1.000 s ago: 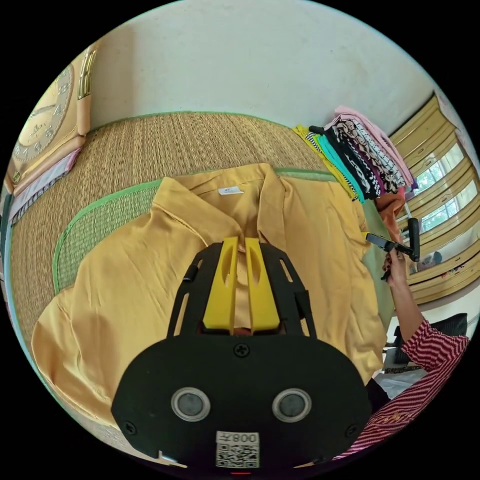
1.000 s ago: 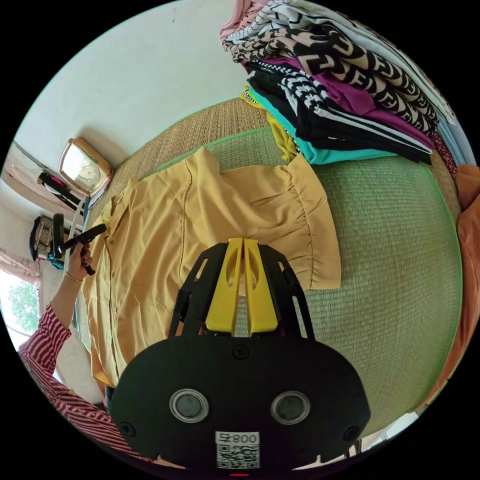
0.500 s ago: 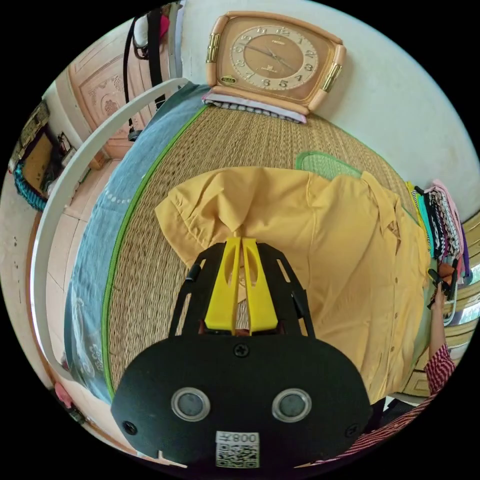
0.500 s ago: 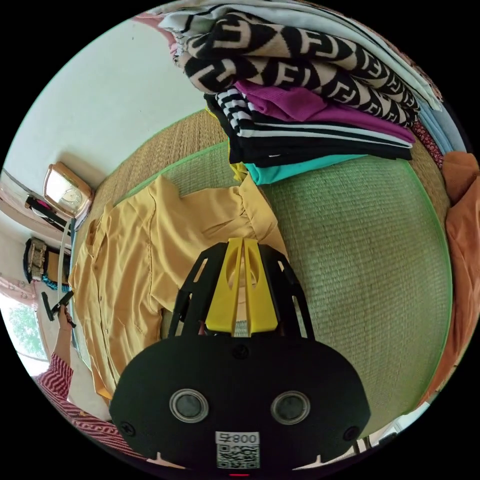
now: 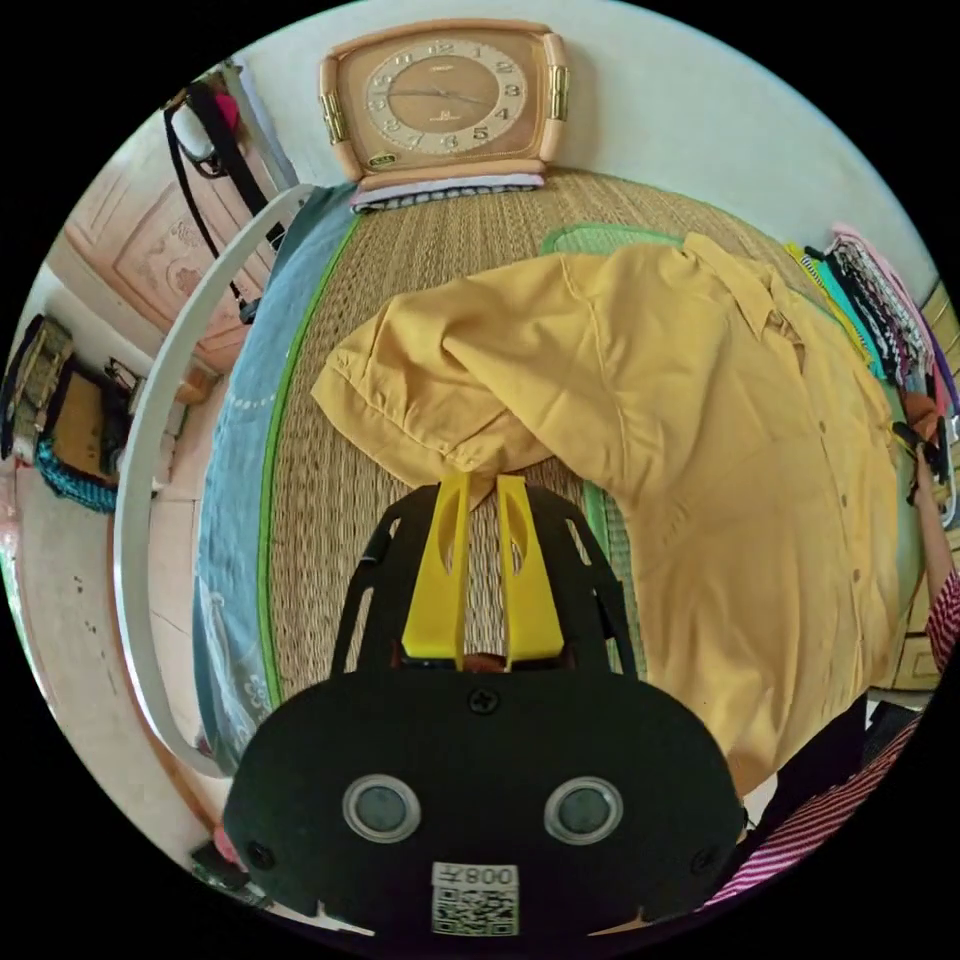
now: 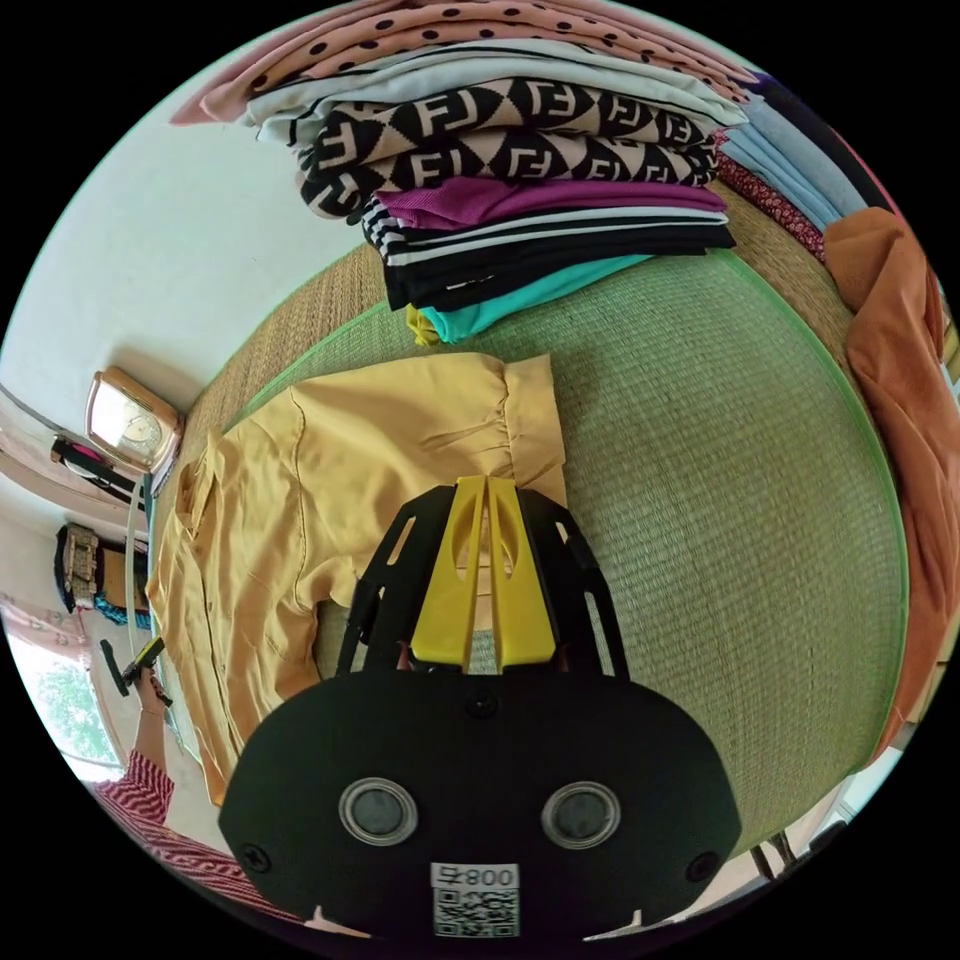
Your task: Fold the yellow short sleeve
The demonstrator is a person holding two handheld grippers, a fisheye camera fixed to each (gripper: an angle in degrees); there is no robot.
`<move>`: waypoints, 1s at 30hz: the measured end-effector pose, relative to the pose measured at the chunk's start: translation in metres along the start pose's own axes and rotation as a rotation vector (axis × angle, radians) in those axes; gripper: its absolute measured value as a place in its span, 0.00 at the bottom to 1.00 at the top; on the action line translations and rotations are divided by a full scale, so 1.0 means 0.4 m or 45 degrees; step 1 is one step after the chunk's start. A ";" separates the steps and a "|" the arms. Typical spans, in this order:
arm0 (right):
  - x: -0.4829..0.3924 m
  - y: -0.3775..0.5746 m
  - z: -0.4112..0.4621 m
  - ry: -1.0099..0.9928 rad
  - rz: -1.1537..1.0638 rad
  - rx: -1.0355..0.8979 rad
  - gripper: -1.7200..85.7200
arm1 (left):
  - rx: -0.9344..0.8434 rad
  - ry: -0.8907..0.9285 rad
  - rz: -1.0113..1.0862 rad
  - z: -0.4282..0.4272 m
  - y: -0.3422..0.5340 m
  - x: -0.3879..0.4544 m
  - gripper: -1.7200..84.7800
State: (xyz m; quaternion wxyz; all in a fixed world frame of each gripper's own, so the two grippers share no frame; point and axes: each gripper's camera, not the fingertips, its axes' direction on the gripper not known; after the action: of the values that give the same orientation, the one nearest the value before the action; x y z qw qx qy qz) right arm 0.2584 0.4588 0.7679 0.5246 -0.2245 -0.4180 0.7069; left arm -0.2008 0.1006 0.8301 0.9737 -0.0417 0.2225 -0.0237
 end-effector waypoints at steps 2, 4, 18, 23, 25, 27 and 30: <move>0.006 -0.006 0.003 -0.006 0.001 -0.010 0.02 | -0.055 -0.172 -0.005 -0.014 -0.015 0.000 0.06; 0.014 -0.012 0.006 -0.014 -0.004 -0.027 0.02 | -0.064 -0.328 -0.015 -0.034 0.004 -0.032 0.05; 0.039 0.020 -0.029 -0.141 0.001 0.106 0.02 | 0.245 0.147 -0.128 -0.148 -0.031 -0.005 0.04; -0.096 0.002 -0.015 -0.191 -0.164 0.141 0.02 | 0.221 0.182 -0.033 -0.020 -0.304 0.164 0.03; -0.171 -0.034 0.037 -0.177 -0.246 0.117 0.02 | 0.192 0.216 -0.043 0.030 -0.375 0.186 0.03; -0.197 -0.068 0.091 -0.181 -0.271 0.085 0.02 | 0.148 0.170 -0.049 0.082 -0.426 0.198 0.03; -0.194 -0.118 0.190 -0.169 -0.258 0.020 0.02 | 0.134 -0.013 -0.079 0.127 -0.454 0.186 0.02</move>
State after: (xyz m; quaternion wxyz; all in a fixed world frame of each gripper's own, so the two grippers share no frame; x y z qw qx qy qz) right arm 0.2543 0.3643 0.8393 0.5663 -0.1296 -0.4667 0.6669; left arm -0.1168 -0.0816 0.8602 0.9745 0.0025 0.2148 -0.0654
